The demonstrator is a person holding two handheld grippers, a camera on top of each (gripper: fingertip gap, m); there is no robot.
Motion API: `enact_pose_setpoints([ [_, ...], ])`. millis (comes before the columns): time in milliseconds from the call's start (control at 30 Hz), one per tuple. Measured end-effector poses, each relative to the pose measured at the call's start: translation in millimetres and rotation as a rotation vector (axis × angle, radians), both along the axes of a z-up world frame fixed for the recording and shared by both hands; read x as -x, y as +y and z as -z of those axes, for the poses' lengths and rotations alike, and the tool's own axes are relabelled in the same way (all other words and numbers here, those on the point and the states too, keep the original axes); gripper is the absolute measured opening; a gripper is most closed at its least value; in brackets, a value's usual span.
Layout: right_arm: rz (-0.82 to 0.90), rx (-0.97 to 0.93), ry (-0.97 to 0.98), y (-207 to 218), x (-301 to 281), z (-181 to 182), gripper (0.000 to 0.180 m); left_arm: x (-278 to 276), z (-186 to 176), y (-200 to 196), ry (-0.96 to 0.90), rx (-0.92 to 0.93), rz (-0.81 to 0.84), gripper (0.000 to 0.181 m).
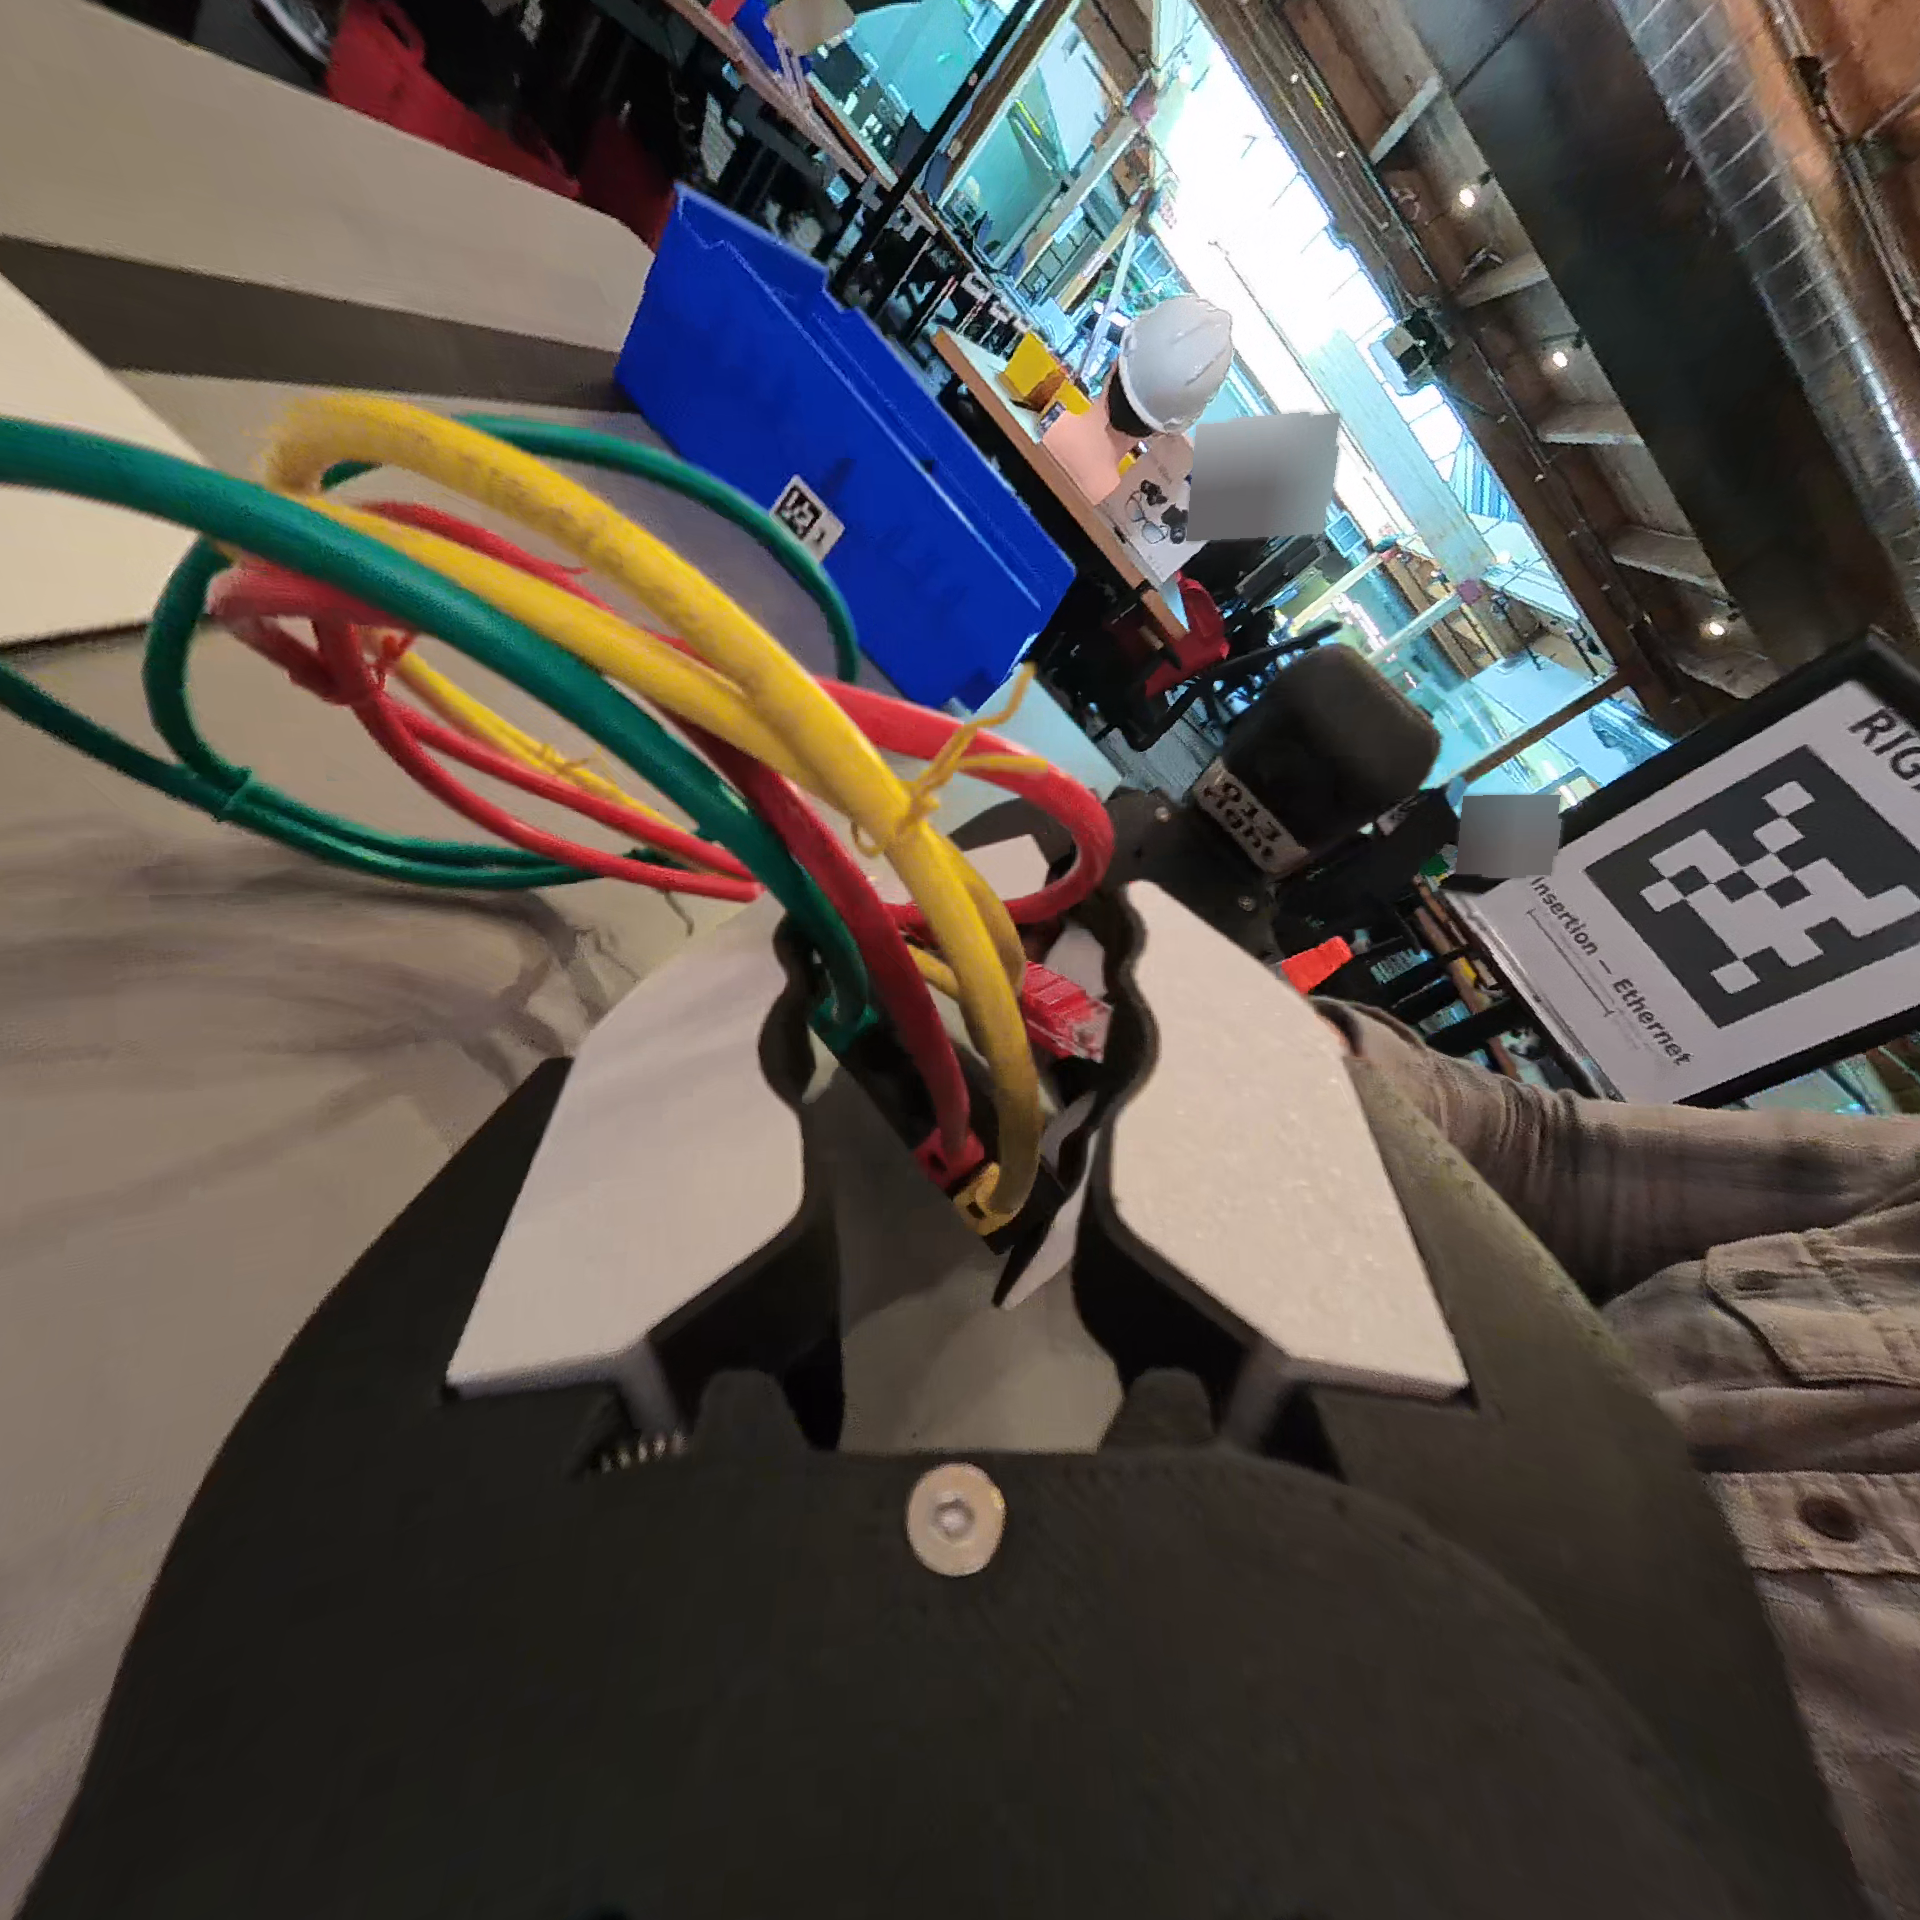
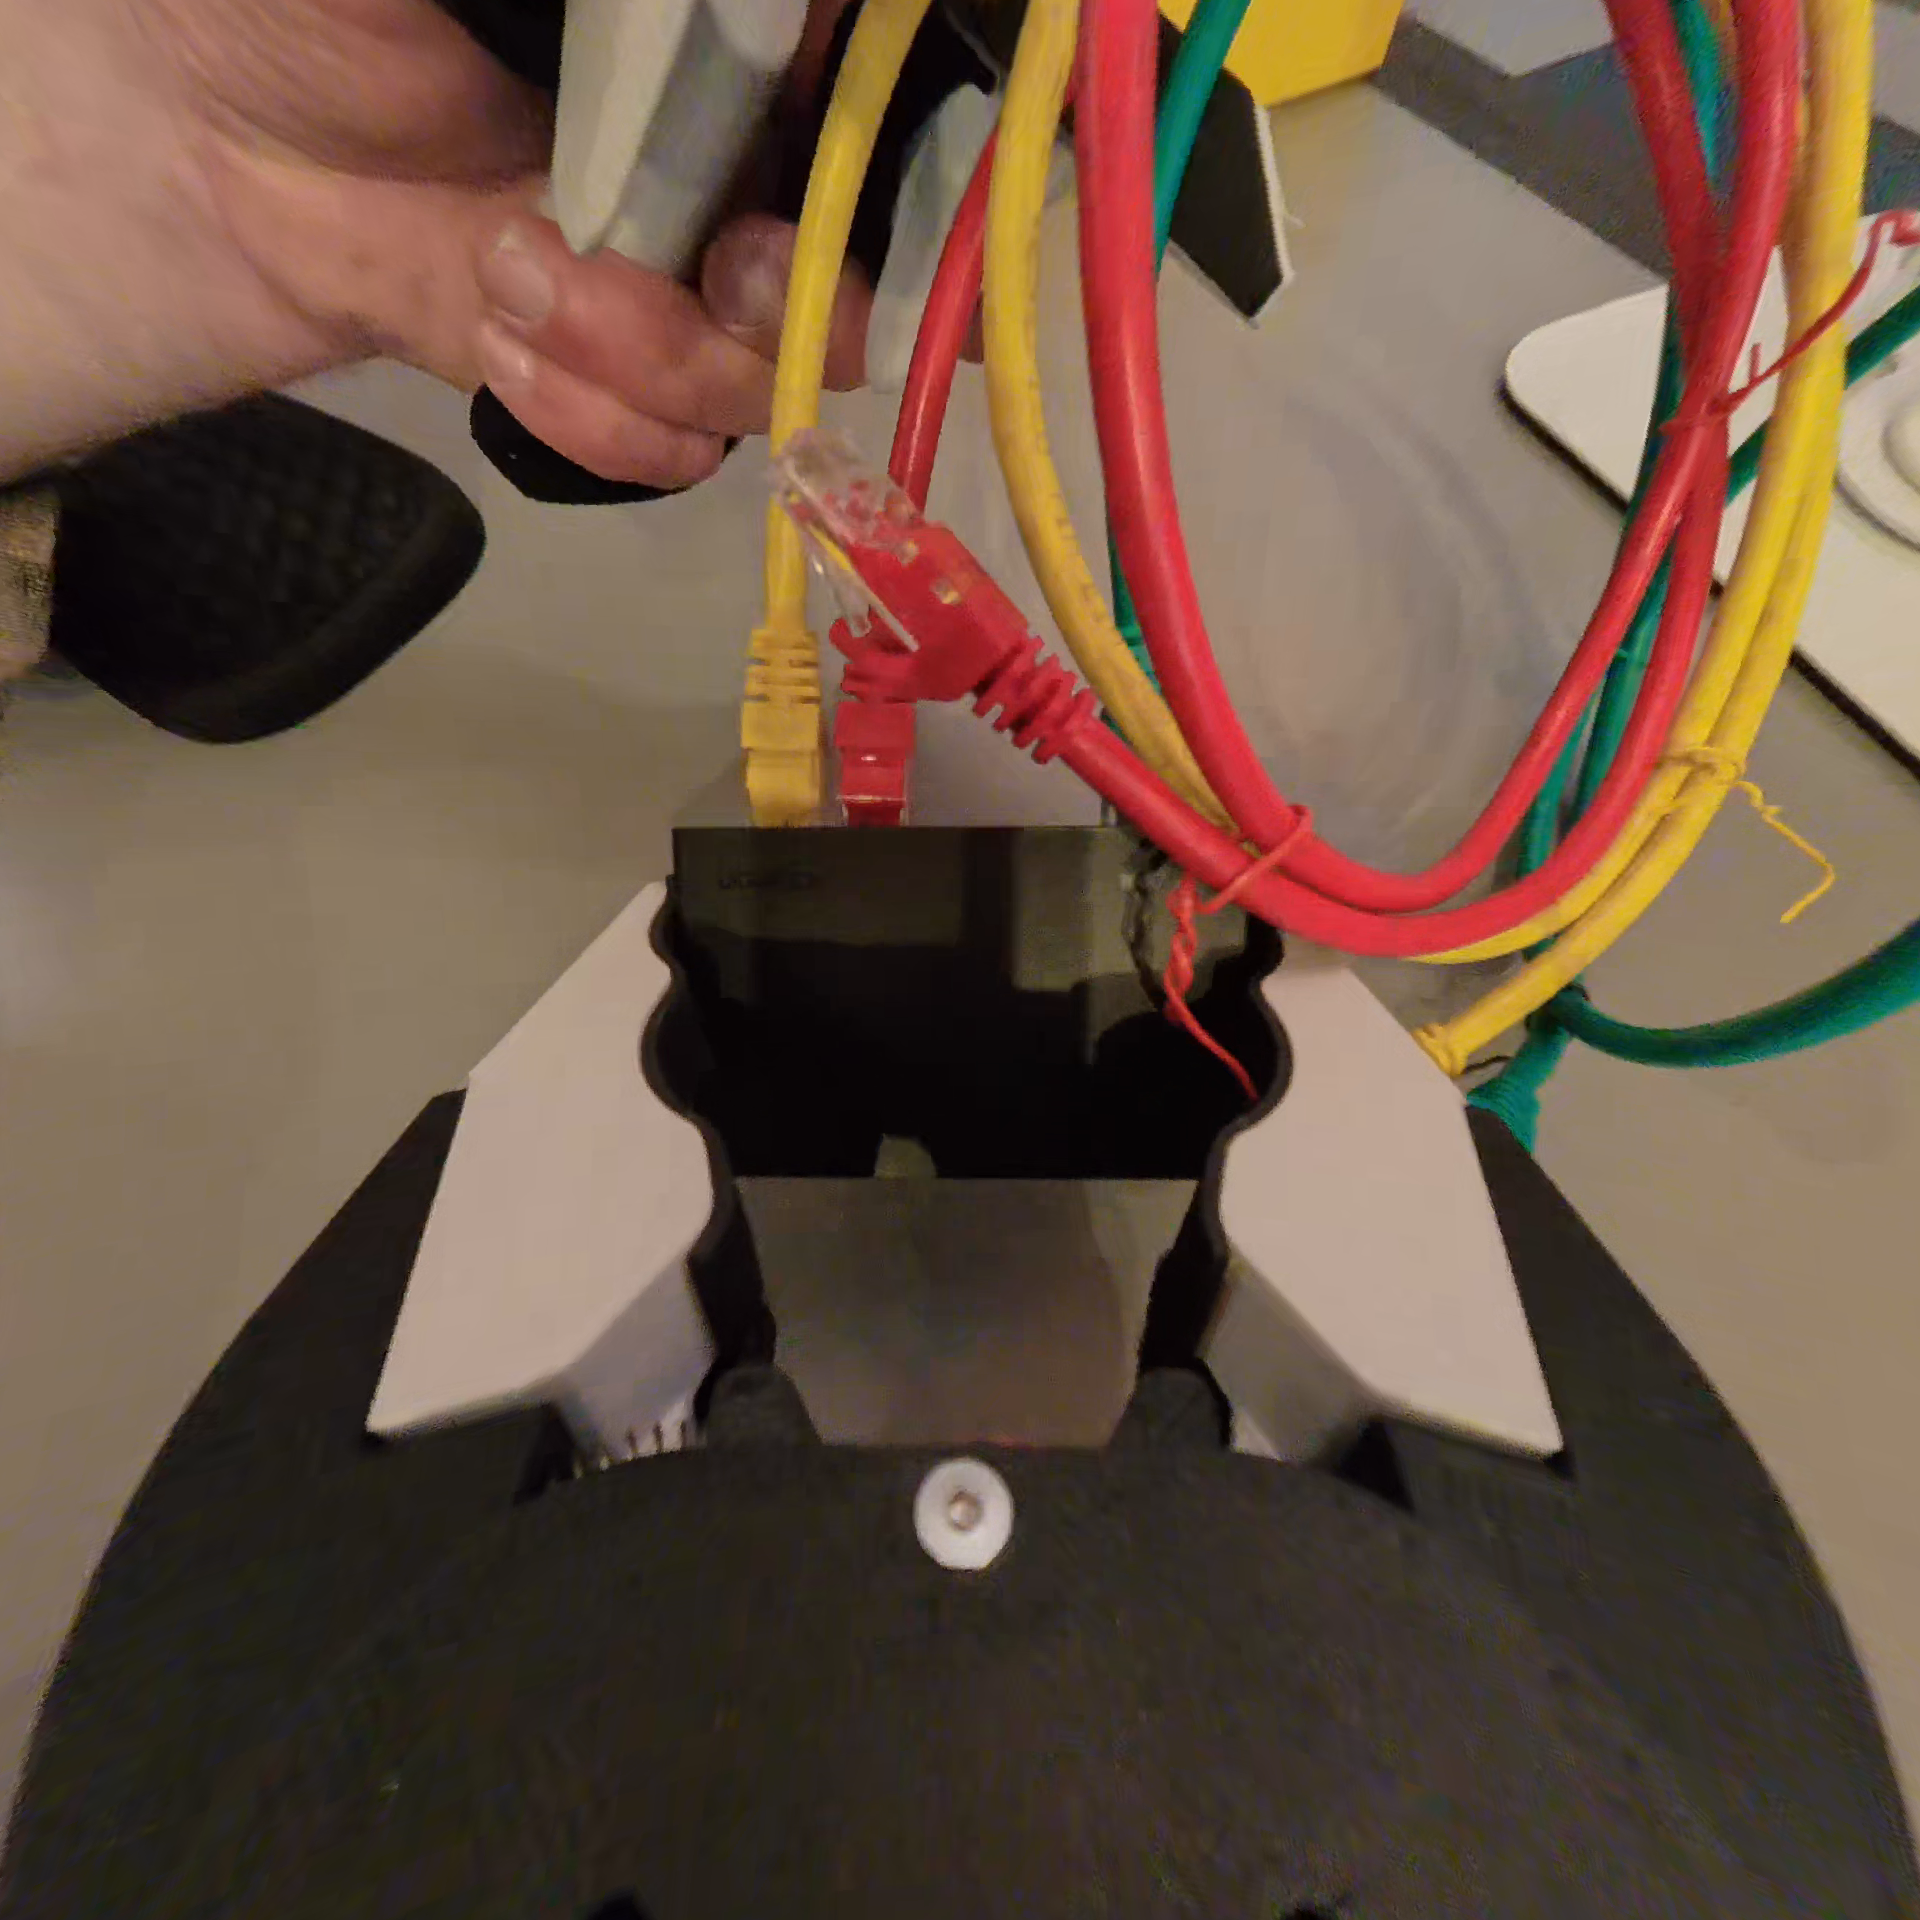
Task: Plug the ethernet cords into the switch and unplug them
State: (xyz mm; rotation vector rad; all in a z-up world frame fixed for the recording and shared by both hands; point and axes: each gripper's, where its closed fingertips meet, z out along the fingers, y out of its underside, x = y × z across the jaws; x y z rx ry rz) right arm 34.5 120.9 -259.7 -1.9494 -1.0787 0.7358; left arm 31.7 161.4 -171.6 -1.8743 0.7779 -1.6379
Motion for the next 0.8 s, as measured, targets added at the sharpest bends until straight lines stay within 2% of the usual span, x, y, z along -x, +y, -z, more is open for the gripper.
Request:
enact_pose_setpoints([
  [167, 0.034, 0.008, 0.154, 3, -8, -24, 0.101, 8, -39, 2, -0.043, -0.067, 0.006, 0.074],
  [367, 0.105, -0.078, 0.215, 9, -36, -59, 0.1, 32, -59, 5, -0.032, -0.194, -0.057, 0.071],
  [633, 0.231, -0.218, 0.161, 21, -95, -105, 0.1, 20, 0, 30, 0.095, -0.204, -0.094, 0.065],
  [800, 0.328, -0.304, 0.146, 31, -144, -150, 0.1, 7, 22, 49, 0.101, -0.252, -0.116, 0.061],
])
